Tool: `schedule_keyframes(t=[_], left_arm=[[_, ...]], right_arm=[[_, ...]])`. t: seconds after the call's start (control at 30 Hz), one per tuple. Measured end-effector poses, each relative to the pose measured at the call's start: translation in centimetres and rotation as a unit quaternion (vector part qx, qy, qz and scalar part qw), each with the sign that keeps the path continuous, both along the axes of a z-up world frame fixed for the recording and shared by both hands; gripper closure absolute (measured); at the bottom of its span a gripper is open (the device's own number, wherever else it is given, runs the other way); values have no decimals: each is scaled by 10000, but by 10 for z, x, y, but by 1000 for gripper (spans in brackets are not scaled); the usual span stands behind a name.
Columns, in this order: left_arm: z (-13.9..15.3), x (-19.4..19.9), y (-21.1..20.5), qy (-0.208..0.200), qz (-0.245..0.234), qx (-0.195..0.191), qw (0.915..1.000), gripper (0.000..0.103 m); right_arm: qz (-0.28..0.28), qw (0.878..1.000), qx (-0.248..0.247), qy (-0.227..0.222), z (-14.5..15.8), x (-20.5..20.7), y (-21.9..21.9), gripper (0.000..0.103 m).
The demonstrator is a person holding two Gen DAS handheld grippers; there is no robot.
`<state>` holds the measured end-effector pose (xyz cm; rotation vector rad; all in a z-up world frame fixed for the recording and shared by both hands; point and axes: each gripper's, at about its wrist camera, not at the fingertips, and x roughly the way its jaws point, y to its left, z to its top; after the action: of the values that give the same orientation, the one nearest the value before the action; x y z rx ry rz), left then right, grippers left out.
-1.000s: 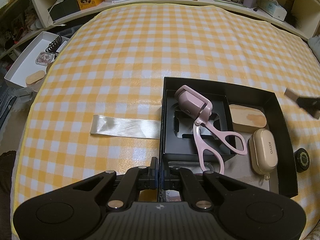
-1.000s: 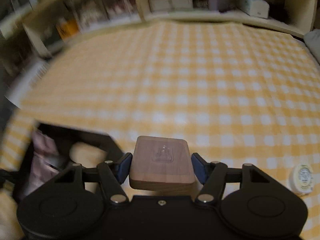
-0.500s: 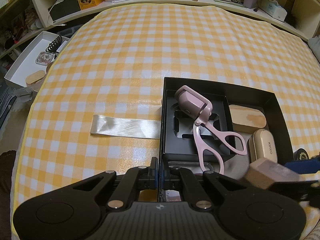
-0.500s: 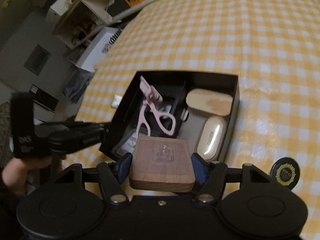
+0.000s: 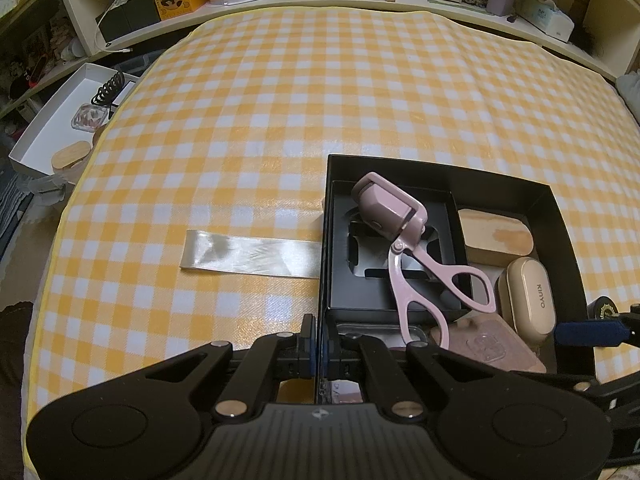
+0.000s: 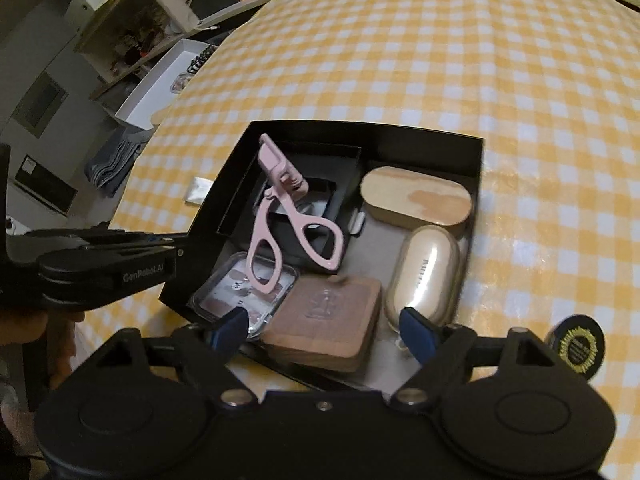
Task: Organize rigid objects
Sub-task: 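Lower the brown compact into the black box and open the right tool, then move the right tool to the round white tape measure and grasp it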
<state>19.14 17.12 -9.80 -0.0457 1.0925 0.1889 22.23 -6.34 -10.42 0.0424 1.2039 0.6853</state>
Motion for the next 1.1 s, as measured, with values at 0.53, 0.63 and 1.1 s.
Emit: schedule_keyframes(t=[0.53, 0.63, 1.1], left_arm=[[0, 0, 0, 3, 7, -5, 10000, 100], [0, 0, 0, 7, 7, -1, 10000, 100], [0, 1, 0, 11, 12, -2, 10000, 100]], right_arm=[[46, 9984, 213, 523, -8, -3, -3, 59], [37, 9984, 205, 533, -7, -2, -4, 59], [-43, 9999, 153, -58, 15, -5, -11, 14]])
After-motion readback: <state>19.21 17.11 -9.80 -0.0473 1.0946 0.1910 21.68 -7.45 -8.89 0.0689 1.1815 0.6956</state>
